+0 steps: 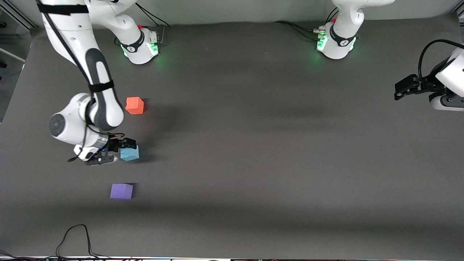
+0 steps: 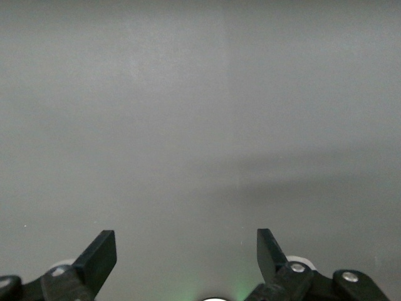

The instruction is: Place blue block between orange and purple blocks

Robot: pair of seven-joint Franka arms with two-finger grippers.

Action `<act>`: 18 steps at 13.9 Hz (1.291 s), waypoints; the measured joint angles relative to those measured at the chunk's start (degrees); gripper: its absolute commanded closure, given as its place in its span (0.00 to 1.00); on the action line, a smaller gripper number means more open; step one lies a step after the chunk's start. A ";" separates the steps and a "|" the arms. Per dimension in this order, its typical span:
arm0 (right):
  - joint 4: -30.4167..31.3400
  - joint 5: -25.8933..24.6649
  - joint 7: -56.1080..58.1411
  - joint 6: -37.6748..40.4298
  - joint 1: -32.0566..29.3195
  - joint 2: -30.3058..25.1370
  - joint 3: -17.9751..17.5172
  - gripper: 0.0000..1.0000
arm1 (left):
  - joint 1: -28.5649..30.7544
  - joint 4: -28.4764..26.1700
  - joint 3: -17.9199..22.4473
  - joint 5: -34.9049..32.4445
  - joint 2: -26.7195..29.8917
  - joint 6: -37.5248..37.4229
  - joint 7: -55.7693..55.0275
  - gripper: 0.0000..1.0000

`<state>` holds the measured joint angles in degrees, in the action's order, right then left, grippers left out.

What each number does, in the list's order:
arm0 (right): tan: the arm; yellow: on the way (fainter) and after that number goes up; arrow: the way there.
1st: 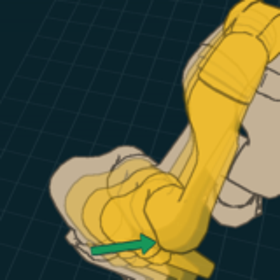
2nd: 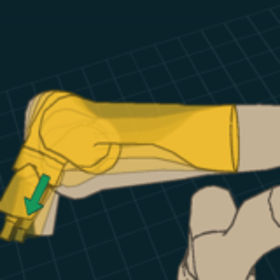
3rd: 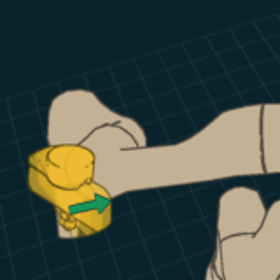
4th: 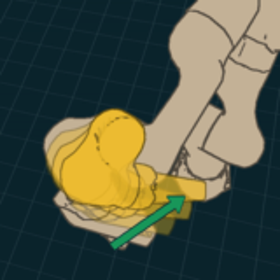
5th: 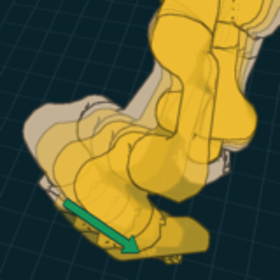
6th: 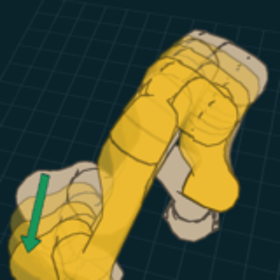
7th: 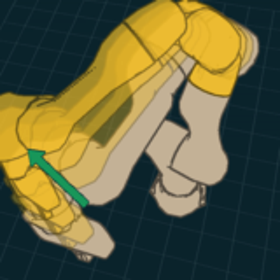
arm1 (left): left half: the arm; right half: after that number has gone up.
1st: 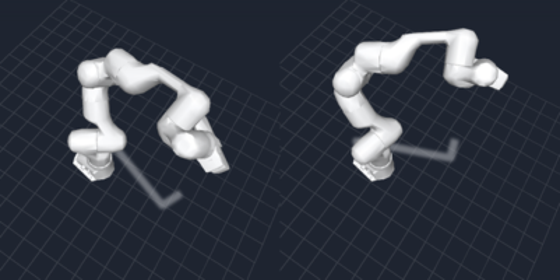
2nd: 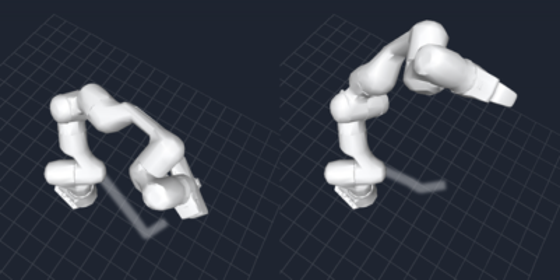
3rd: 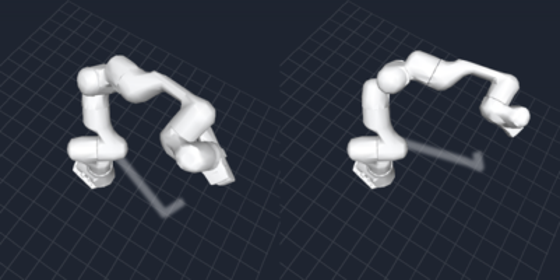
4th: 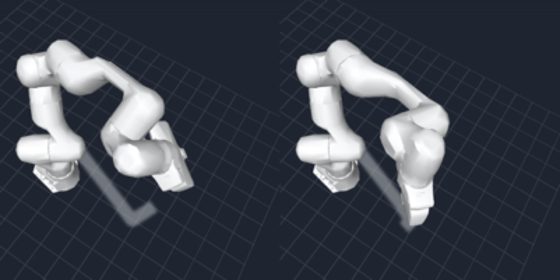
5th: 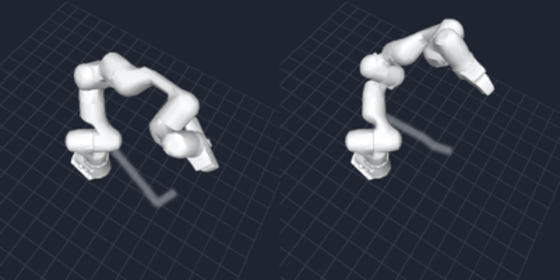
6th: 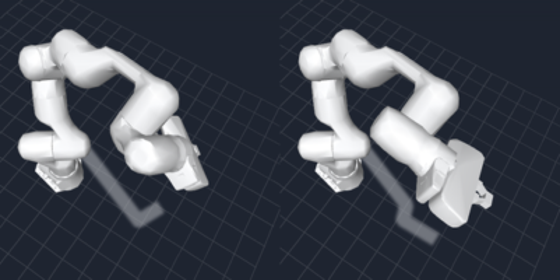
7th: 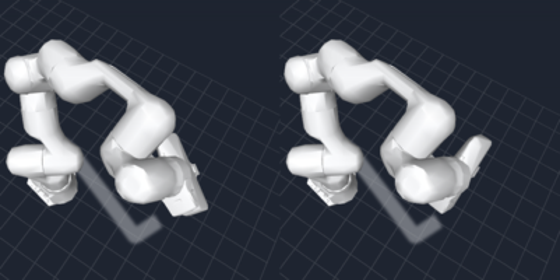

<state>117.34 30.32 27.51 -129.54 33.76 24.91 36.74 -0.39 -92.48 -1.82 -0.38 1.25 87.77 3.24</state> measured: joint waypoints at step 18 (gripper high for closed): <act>-33.97 -9.64 -10.63 30.87 3.13 -6.25 7.07 0.00 | -0.01 0.02 0.00 0.00 -0.03 0.35 0.01 0.00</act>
<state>83.37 20.68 16.88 -98.66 36.88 18.65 43.81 -0.39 -92.45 -1.81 -0.38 1.22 88.11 3.25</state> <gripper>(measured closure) 0.000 0.000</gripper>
